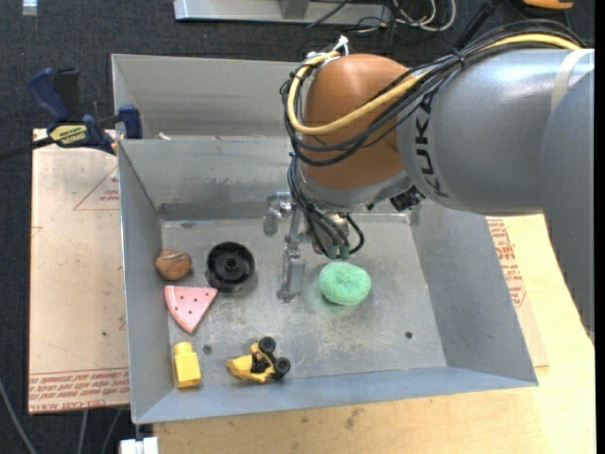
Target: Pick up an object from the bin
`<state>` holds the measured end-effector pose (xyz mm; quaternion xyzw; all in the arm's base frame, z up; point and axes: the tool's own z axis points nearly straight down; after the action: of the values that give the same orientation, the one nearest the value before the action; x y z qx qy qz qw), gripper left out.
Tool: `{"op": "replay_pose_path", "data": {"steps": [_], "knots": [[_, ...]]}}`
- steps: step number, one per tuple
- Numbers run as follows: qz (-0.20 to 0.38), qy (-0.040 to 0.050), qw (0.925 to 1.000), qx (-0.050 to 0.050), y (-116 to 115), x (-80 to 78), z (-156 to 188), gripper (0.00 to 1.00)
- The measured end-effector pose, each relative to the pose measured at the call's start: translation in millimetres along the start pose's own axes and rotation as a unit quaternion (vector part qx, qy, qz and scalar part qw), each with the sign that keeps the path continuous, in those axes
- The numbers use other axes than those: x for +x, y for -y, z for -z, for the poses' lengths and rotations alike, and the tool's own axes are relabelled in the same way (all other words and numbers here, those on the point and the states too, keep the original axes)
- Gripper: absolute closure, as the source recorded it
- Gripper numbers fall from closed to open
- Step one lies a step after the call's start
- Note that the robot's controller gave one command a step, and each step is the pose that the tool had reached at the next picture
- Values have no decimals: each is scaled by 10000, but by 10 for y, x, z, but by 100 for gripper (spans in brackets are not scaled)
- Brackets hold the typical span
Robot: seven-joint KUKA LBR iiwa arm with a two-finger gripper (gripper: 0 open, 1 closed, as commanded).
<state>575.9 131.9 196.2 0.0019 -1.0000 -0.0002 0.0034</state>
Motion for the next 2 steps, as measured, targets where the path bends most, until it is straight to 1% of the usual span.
{"op": "replay_pose_path", "data": {"steps": [1,2], "knots": [[-17,38,10000,-6,7,-16,49,0],[639,86,9979,-4,-94,-137,-233,0]]}}
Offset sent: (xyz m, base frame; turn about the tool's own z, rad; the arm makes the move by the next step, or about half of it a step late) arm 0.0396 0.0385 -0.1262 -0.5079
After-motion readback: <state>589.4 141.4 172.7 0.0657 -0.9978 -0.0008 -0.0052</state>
